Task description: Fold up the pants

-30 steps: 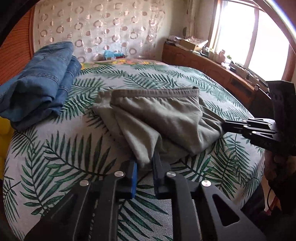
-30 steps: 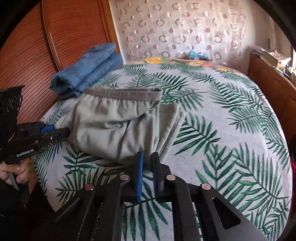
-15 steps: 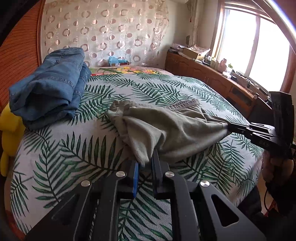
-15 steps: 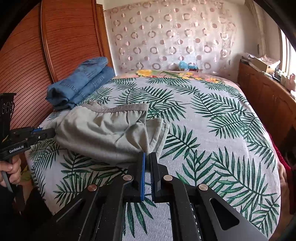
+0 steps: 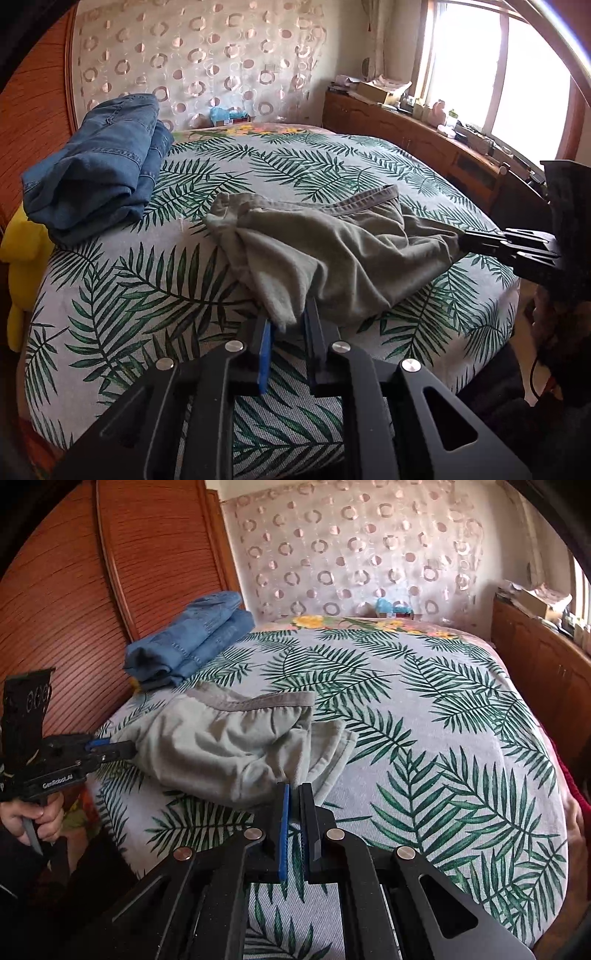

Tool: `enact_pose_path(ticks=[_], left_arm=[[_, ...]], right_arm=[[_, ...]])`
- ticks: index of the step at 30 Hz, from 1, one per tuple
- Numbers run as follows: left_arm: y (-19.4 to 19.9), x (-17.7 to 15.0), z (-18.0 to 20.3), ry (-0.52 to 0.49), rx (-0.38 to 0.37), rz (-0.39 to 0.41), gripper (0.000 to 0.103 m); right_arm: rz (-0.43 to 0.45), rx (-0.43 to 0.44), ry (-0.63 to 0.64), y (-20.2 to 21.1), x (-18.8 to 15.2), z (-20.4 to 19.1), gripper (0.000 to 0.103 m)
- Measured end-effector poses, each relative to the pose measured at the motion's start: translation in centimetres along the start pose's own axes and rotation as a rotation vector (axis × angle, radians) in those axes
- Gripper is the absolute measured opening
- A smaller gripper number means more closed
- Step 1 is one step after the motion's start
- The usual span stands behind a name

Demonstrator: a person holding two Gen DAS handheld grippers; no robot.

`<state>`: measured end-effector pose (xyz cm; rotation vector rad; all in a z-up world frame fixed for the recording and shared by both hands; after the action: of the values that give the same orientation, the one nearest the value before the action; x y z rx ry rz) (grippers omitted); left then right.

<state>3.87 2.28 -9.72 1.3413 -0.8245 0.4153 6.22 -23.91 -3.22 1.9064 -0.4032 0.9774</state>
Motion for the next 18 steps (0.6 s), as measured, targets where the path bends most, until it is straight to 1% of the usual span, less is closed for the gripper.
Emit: enact_pose_path(ticks=[2,3,4,6,8,10,11,12,13,18], left_arm=[[0.0,0.1,-0.2,0.008,0.006,0.002,0.027],[0.1,0.1,-0.3,0.011,0.010,0.006,0.032],[0.3,0.1,-0.3,0.013,0.012,0.012,0.034],[0.6,0.3,-0.4,0.015,0.012,0.022,0.045],[0.8,0.6,-0.7,0.019,0.020,0.031,0.047],[0.6,0.8,-0.9,0.020,0.022,0.027,0.055],[0.4,0.8,-1.0,0.022,0.019,0.026,0.070],[0.3,1.0,-1.1,0.025,0.009,0.027,0.077],[0.1,1.1,-1.2,0.029,-0.002,0.034,0.082],[-0.4,1.9,-1.6,0.035,0.025,0.045,0.082]], right_arm=[[0.003,-0.004,0.003,0.1,0.0,0.1,0.004],[0.004,-0.006,0.004,0.0,0.2,-0.1,0.007],[0.007,-0.011,0.007,-0.1,0.3,-0.2,0.008],[0.016,-0.028,0.011,-0.1,0.6,-0.4,0.008],[0.022,-0.032,0.013,0.0,0.8,-0.3,0.011],[0.024,-0.020,0.017,-0.2,1.3,-0.4,0.016],[0.024,-0.016,0.022,-0.5,1.6,-0.4,0.018],[0.018,-0.013,0.026,-0.9,2.0,-0.3,0.021],[0.012,-0.008,0.029,-1.5,2.3,-0.4,0.024],[-0.024,0.005,0.029,-4.7,4.4,-0.4,0.027]])
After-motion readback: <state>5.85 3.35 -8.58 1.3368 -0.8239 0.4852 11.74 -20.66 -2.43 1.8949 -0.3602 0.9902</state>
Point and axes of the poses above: each gripper's, at about its wrist camera, not at the fingertips, and y roughly against the way its jaws point, z to its right, x to its top, the point moved 1 cm from there along -y, roughly the way its jaws point, and after that the axes turned 8 degrees about -y, right-handed, at the moved point
